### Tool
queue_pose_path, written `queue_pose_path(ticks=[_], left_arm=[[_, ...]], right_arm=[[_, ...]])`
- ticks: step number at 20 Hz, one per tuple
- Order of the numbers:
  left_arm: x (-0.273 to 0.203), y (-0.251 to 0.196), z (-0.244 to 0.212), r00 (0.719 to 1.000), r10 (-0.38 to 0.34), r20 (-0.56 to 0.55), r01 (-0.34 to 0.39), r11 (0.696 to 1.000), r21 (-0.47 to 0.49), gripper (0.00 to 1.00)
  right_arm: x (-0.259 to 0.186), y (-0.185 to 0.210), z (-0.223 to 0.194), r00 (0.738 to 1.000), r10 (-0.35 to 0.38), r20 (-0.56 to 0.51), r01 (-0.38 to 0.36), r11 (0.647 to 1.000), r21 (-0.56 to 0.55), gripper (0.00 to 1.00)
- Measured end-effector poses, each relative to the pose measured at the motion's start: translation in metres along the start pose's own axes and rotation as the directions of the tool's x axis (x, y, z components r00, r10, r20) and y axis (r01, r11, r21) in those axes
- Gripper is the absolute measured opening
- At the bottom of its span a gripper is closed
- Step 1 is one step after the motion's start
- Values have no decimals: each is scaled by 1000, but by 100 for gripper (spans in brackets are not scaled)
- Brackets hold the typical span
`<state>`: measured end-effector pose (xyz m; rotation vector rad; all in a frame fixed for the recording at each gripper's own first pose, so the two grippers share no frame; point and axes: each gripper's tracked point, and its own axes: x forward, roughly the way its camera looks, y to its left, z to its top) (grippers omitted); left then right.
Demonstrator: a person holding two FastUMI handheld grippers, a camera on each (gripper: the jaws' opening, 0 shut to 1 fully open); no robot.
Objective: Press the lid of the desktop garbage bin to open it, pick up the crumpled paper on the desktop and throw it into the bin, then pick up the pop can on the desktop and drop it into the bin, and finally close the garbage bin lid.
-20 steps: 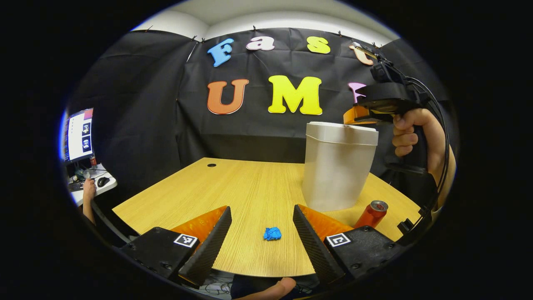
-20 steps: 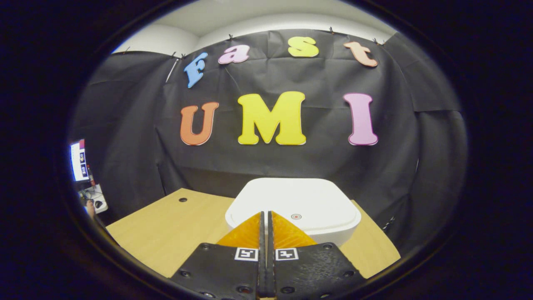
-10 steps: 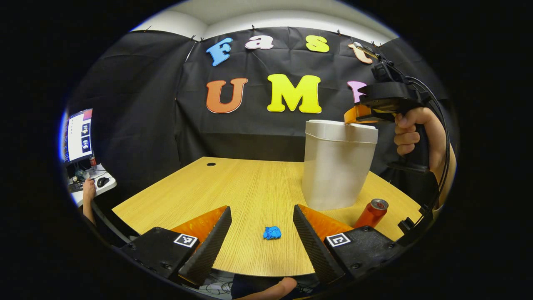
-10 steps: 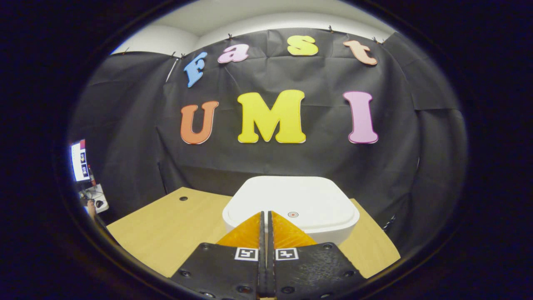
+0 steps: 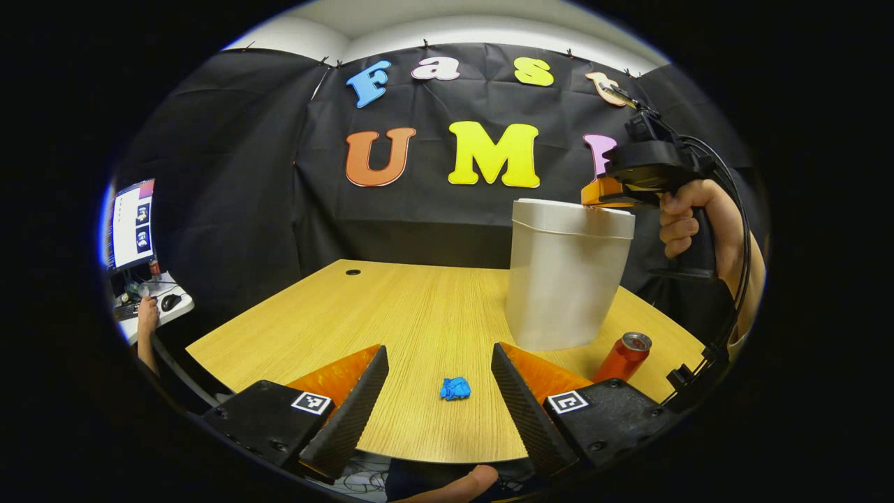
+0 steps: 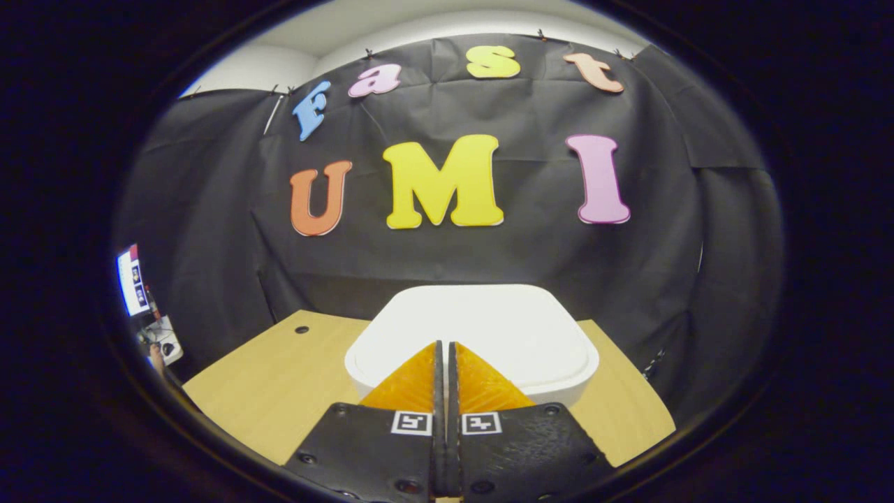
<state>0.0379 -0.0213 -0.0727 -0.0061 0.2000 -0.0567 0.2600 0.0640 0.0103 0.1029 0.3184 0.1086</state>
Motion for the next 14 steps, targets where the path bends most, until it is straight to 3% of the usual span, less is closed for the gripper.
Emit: queue_pose_path(ticks=[4, 14], left_arm=[[-2, -5, 5, 1000, -12, 25, 12, 1000, 20, 96], [27, -9, -18, 999, -38, -14, 38, 999, 14, 96]], right_arm=[[-28, 1, 13, 993, 5, 119, -6, 1000, 9, 1], [-69, -20, -21, 984, -18, 177, 25, 999, -36, 1]])
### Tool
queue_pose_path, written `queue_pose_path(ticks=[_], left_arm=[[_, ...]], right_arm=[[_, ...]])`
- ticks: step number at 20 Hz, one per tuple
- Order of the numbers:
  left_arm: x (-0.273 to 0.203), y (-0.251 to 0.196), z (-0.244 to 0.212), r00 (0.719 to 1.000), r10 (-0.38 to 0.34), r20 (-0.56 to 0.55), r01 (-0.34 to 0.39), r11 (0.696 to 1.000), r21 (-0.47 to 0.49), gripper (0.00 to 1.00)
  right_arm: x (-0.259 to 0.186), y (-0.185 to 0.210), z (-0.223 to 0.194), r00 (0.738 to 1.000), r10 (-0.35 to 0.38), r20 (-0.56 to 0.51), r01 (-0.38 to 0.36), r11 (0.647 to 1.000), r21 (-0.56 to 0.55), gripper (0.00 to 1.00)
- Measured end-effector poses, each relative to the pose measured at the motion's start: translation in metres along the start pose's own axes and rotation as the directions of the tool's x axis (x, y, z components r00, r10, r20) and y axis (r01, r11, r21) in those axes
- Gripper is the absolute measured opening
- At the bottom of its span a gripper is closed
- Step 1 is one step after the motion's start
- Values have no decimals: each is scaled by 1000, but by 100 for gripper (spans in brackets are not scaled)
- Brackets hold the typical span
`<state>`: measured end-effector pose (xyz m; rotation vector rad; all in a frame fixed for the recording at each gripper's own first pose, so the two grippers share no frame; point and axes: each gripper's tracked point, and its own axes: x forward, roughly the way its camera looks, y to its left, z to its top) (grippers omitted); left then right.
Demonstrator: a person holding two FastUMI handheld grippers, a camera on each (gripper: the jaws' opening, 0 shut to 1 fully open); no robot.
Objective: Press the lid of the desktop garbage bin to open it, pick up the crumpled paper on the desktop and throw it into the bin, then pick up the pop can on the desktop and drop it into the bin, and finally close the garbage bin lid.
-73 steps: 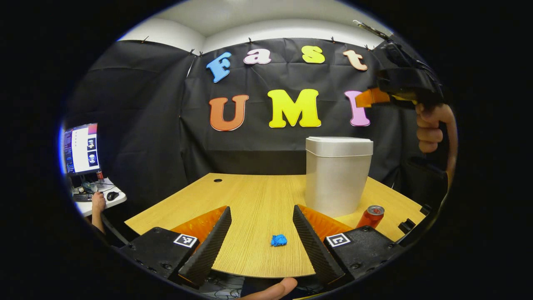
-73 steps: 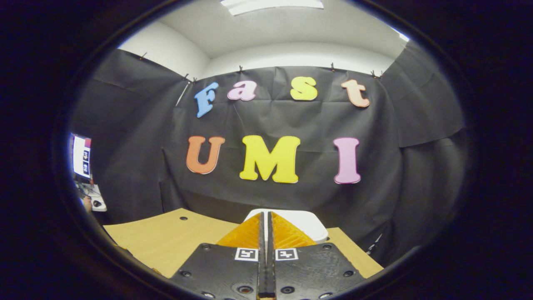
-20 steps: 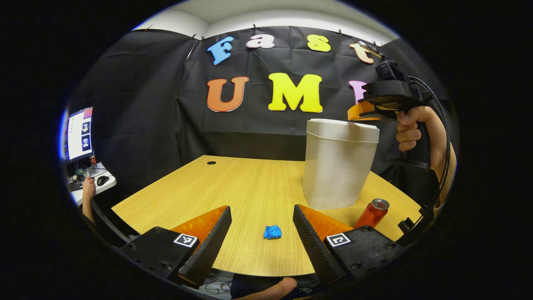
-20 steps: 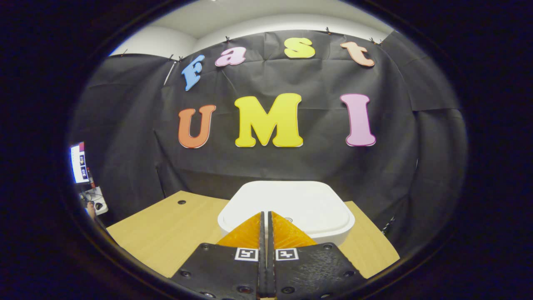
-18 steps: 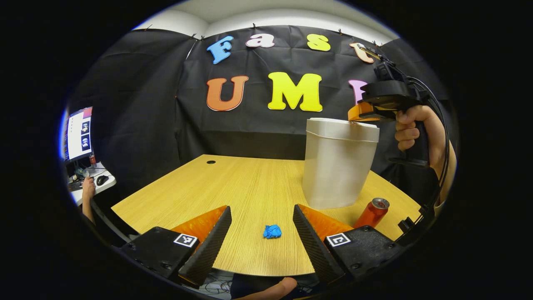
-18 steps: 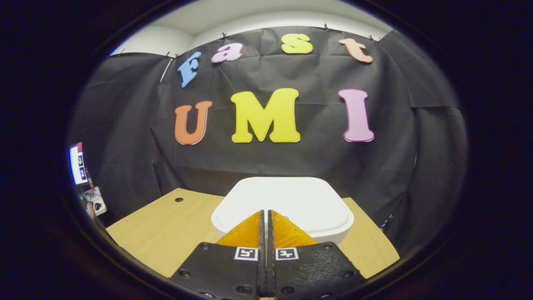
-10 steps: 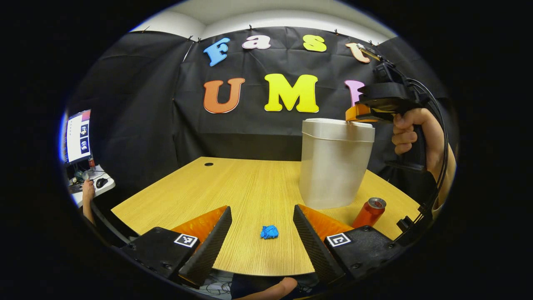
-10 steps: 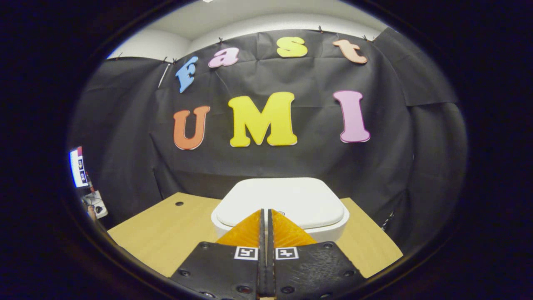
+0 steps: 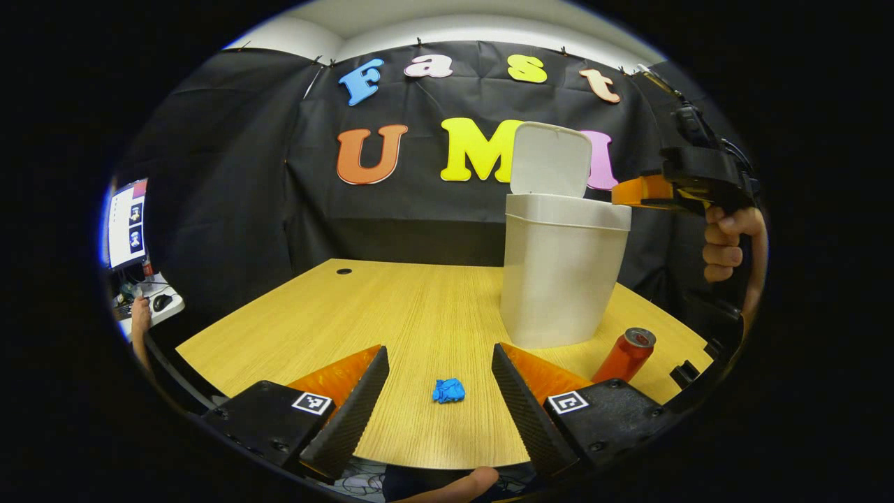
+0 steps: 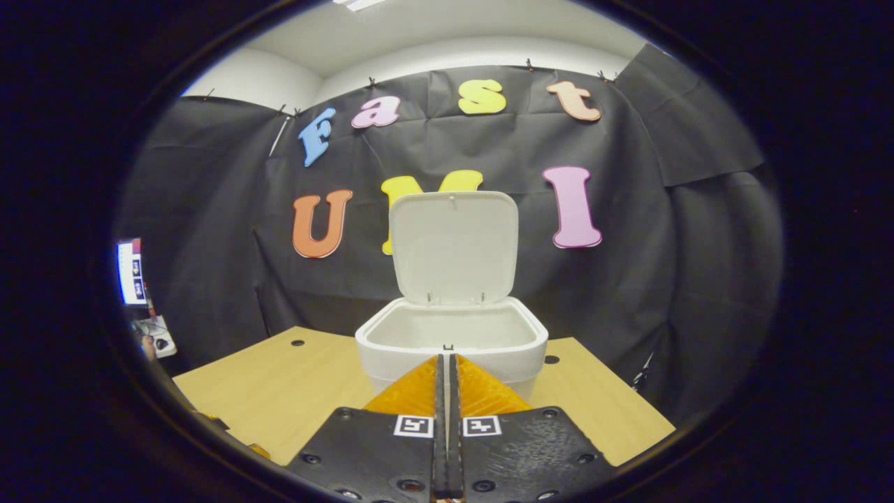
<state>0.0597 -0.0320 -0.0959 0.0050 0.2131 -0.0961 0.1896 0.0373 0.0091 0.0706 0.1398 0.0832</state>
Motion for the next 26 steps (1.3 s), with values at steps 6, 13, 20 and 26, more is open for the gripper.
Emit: queue_pose_path(ticks=[6, 13, 20, 26], left_arm=[[22, -4, -30, 998, 8, -57, -7, 1000, 30, 96], [37, -9, -61, 988, -21, -152, 22, 1000, 1, 96], [52, -11, -98, 971, -10, -240, 15, 1000, 19, 91], [59, -4, -115, 959, -5, -282, 12, 1000, 22, 85]], right_arm=[[-54, 10, -3, 993, 55, 109, -55, 998, -8, 60], [-102, 9, -40, 992, 65, 110, -60, 997, -43, 96], [-156, -20, -118, 997, 78, 29, -77, 997, -31, 95], [-175, -24, -156, 991, 123, 52, -125, 992, 34, 95]])
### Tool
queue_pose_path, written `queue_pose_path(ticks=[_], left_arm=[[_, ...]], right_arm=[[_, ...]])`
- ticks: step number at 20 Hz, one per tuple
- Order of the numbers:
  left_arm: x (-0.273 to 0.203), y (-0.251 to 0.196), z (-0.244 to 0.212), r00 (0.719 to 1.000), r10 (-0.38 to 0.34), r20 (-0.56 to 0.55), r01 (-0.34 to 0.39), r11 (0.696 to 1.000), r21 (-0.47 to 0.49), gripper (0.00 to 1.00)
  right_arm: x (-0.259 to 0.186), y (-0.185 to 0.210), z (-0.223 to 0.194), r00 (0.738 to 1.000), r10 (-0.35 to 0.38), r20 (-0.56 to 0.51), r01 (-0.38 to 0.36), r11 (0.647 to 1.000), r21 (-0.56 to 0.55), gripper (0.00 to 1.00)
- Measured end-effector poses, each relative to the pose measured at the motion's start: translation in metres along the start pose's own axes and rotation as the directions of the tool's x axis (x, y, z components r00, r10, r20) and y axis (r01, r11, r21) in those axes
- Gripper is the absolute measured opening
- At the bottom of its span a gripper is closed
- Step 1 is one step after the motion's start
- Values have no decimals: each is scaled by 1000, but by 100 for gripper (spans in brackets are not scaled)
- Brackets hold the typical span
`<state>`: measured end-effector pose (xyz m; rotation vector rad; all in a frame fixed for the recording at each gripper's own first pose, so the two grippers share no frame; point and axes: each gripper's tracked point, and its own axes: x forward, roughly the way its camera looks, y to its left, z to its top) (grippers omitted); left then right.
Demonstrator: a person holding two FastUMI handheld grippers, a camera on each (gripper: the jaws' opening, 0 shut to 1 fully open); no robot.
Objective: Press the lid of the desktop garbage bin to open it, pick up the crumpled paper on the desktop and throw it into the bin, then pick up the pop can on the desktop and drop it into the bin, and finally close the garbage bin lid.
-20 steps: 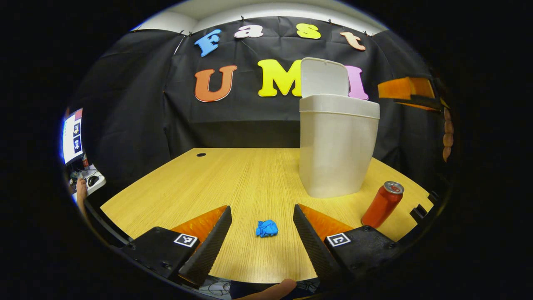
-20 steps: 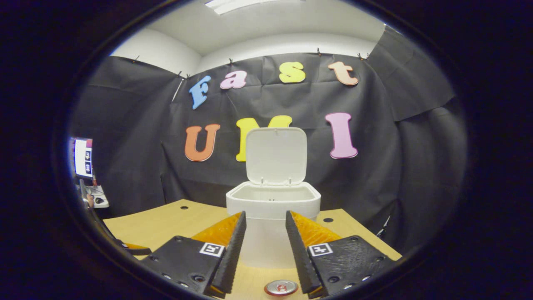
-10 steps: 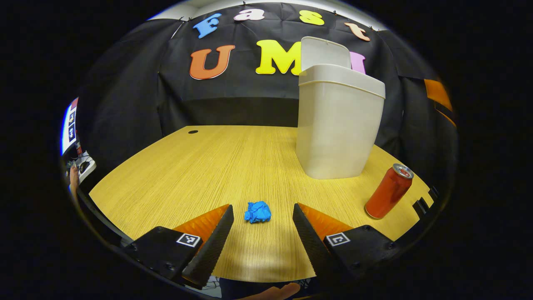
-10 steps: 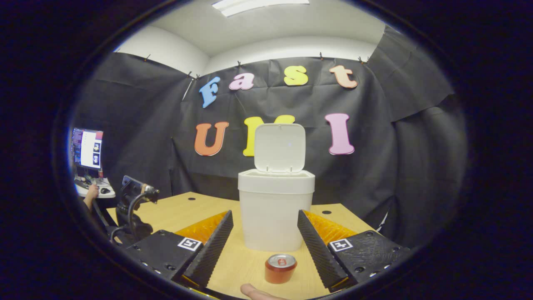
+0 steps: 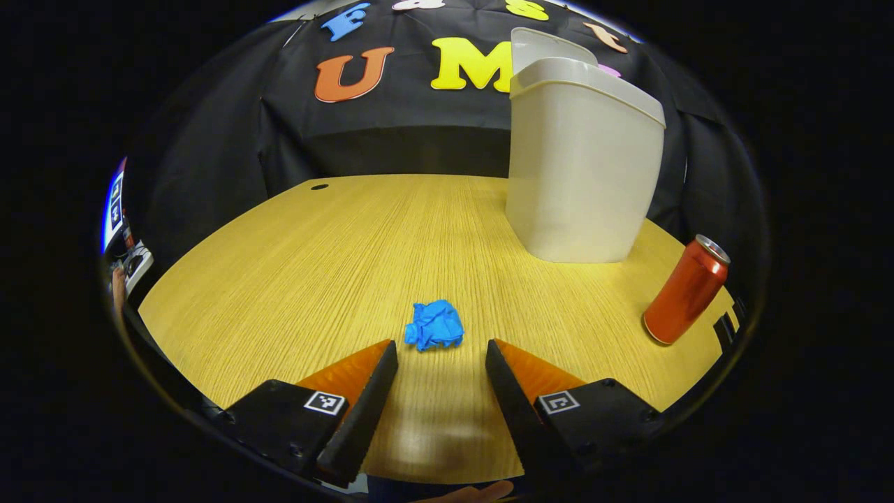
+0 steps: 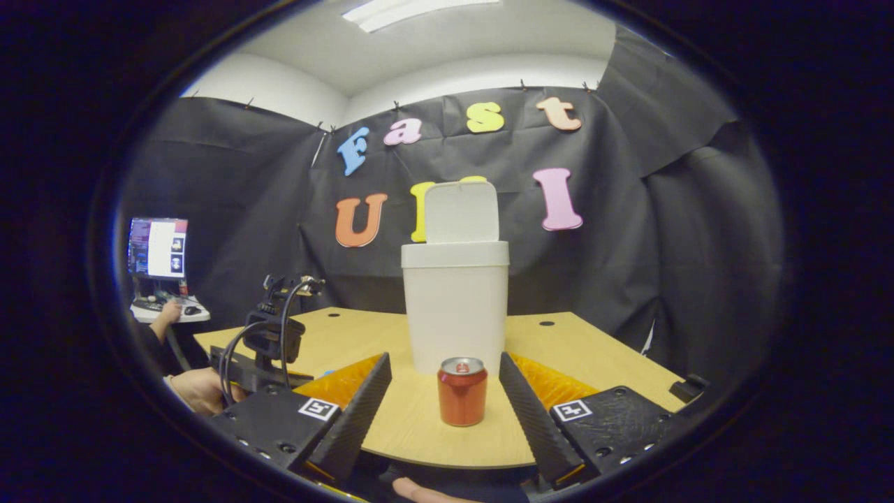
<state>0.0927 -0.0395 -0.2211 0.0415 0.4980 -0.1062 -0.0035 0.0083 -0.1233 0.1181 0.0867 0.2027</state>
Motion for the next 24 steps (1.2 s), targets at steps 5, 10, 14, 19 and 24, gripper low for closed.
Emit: queue_pose_path(ticks=[5, 10, 14, 19, 24], left_arm=[[6, 3, 3, 1000, 22, 15, -21, 1000, -13, 78], [28, 8, 15, 998, 60, 10, -60, 998, -27, 59], [27, 6, 14, 999, 38, 2, -38, 999, -23, 30], [19, 2, 19, 1000, -20, -7, 19, 995, -94, 25], [5, -5, 32, 998, -54, 27, 56, 992, -110, 25]], right_arm=[[13, 7, -53, 992, 33, -124, -31, 999, 23, 96], [21, 10, -74, 985, 21, -173, -25, 999, -20, 96], [27, 16, -86, 980, 10, -196, -21, 998, -55, 96], [34, 18, -93, 976, -6, -219, -13, 996, -83, 94], [43, 10, -95, 974, -34, -223, 14, 996, -92, 98]])
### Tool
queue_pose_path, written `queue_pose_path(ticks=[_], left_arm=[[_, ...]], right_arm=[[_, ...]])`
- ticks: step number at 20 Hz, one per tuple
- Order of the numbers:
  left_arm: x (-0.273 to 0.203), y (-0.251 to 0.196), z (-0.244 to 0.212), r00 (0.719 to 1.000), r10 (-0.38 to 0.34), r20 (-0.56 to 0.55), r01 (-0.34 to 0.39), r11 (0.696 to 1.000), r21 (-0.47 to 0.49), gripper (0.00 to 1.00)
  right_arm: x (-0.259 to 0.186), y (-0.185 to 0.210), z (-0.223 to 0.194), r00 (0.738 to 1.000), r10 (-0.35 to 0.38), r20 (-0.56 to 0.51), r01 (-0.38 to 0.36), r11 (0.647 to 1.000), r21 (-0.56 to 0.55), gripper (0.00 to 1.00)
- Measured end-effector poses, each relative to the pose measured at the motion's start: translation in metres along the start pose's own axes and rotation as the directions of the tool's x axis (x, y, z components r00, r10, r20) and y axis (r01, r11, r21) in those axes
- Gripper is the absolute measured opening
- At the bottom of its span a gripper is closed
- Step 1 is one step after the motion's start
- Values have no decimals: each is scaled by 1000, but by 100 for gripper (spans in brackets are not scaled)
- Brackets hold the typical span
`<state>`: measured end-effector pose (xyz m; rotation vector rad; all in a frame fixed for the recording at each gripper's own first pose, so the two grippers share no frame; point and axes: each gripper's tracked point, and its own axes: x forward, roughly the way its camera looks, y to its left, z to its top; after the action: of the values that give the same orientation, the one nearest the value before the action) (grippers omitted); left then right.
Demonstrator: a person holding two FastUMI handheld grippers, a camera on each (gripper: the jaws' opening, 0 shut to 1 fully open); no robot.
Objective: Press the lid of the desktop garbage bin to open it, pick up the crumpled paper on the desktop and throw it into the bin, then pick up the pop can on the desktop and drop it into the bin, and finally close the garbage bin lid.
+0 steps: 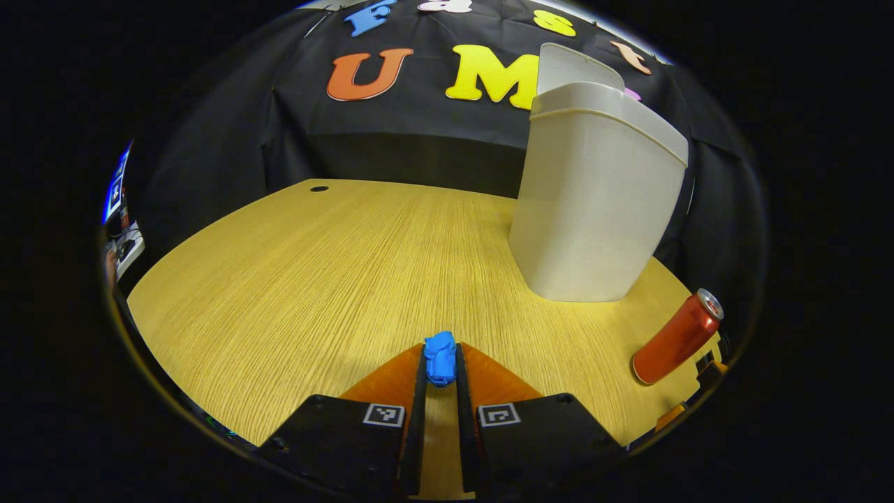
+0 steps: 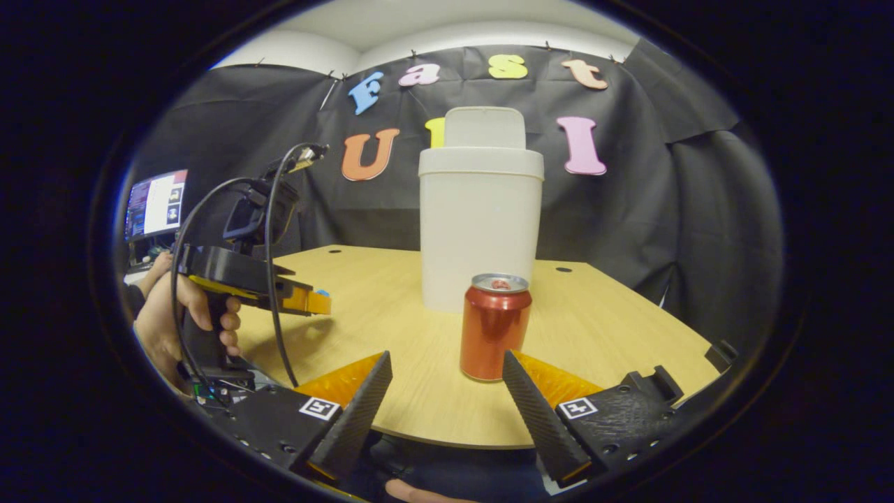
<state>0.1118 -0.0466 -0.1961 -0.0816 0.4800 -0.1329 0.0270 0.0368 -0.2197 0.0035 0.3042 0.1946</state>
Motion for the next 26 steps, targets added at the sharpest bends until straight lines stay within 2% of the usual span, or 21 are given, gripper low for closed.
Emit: queue_pose_path(ticks=[10, 12, 16, 20, 22, 25, 26], left_arm=[[-25, -18, 21, 997, -21, 71, 16, 998, 62, 24], [-31, -28, 29, 996, -28, 84, 22, 997, 72, 24], [-40, -34, 38, 994, -29, 110, 20, 996, 85, 24], [-45, -38, 42, 992, -34, 122, 24, 996, 89, 24], [-46, -39, 40, 992, -41, 123, 29, 995, 92, 24], [-48, -39, 42, 990, -42, 135, 27, 994, 107, 24], [-50, -41, 44, 989, -42, 141, 27, 994, 108, 24]], right_arm=[[19, -14, -3, 999, -46, -21, 47, 999, 21, 98], [29, -19, -5, 997, -73, -32, 74, 997, 26, 98], [48, -43, 11, 985, -170, 14, 170, 985, -8, 96], [66, -47, 17, 984, -175, -22, 177, 982, 63, 95], [70, -48, 19, 982, -186, -26, 187, 980, 62, 95], [73, -43, 19, 983, -182, -23, 183, 982, 44, 81], [73, -41, 22, 984, -176, -17, 177, 984, 38, 81]])
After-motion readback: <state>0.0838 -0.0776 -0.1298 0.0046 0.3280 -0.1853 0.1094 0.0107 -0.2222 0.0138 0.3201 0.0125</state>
